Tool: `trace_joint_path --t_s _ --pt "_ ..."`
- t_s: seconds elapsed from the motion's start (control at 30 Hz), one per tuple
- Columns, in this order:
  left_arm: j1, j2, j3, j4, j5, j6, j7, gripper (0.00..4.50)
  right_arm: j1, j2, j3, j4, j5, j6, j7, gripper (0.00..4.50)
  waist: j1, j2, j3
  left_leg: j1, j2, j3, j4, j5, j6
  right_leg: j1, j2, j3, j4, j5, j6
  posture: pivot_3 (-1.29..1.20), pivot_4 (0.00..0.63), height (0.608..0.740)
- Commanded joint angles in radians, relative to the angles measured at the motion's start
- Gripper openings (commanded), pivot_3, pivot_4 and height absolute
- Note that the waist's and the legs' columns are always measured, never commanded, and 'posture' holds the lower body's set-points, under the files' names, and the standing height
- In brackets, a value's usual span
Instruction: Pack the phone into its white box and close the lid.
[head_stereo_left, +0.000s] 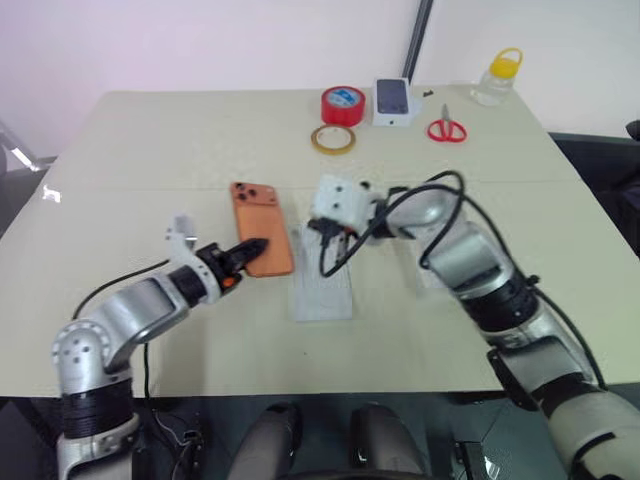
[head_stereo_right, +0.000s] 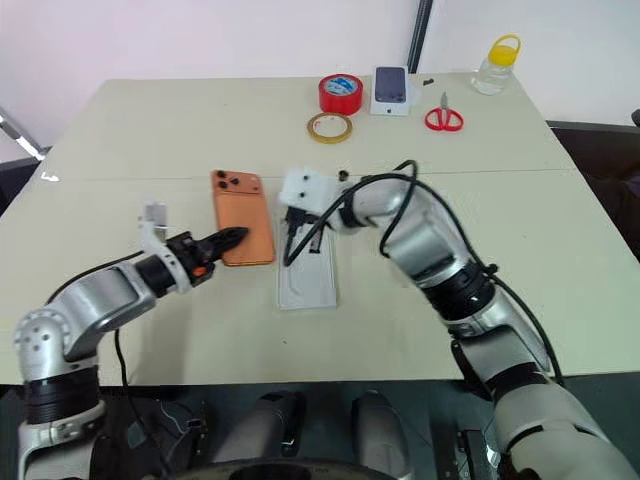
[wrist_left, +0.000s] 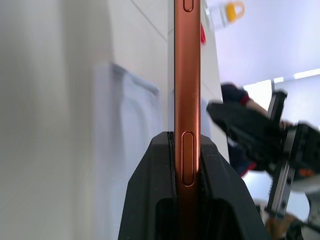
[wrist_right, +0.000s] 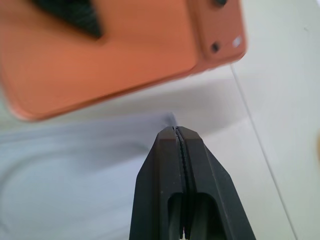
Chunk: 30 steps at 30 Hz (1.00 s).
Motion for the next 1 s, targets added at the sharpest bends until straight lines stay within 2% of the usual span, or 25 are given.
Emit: trace_joint_path --t_s 0.03,0.17,0.33,0.5,0.87,0.93,0.97,1.0 --pt "-0.009 -0.052 -0.091 -0.044 -0.027 -0.069 0.043 0.02 0.043 -0.071 -0.058 -0.024 0.012 -0.069 0.007 0.0 -0.001 0.0 0.0 0.0 0.0 0.0 0.0 0.0 0.0 0.0 0.0 0.0 0.0 0.0 0.0 0.0 0.15 0.74" --pt "0.015 -0.085 -0.155 -0.053 -0.027 -0.102 0.061 0.02 0.091 -0.137 -0.084 -0.024 0.011 -0.091 0.001 0.0 -0.001 0.0 0.0 0.0 0.0 0.0 0.001 0.0 0.0 0.0 0.0 0.0 0.001 0.0 0.0 0.0 0.15 0.74" --pt "0.037 -0.069 -0.202 -0.049 -0.027 -0.099 0.07 0.02 0.129 -0.185 -0.097 -0.044 0.018 -0.103 0.013 0.0 0.002 0.0 0.0 0.0 0.0 0.0 0.002 0.0 0.0 0.0 0.001 0.0 0.001 0.0 0.0 0.0 0.15 0.74" --pt "0.039 -0.029 -0.235 -0.031 -0.027 -0.091 0.054 0.02 0.148 -0.195 -0.093 -0.055 0.026 -0.108 0.022 0.0 0.004 0.0 0.0 0.0 0.0 0.0 0.001 0.0 0.0 0.0 0.0 0.0 0.001 0.0 0.0 0.0 0.15 0.74" --pt "0.034 -0.012 -0.276 0.022 -0.027 -0.101 0.024 0.02 0.158 -0.196 -0.085 -0.057 0.028 -0.118 0.033 0.0 0.005 0.0 0.0 0.0 0.0 0.0 0.001 0.0 0.0 0.001 0.0 0.0 0.001 0.0 0.0 0.0 0.15 0.74" --pt "0.034 -0.009 -0.279 0.03 -0.027 -0.105 0.016 0.98 0.162 -0.196 -0.083 -0.059 0.028 -0.118 0.034 0.0 0.005 0.0 0.0 0.0 0.0 0.0 0.001 0.0 0.0 0.001 0.0 0.0 0.001 0.0 0.0 0.0 0.15 0.74" --pt "0.033 -0.007 -0.281 0.033 -0.027 -0.107 0.012 1.27 0.163 -0.196 -0.082 -0.061 0.027 -0.117 0.034 0.0 0.005 0.0 0.0 0.0 0.0 0.0 0.001 0.0 0.0 0.001 0.0 0.0 0.001 0.0 0.0 0.0 0.15 0.74" --pt "0.033 -0.006 -0.283 0.036 -0.027 -0.11 0.008 1.75 0.165 -0.196 -0.082 -0.062 0.027 -0.117 0.034 0.0 0.005 0.0 0.0 0.0 0.0 0.0 0.001 0.0 0.0 0.001 0.0 0.0 0.001 0.0 0.0 0.0 0.15 0.74"
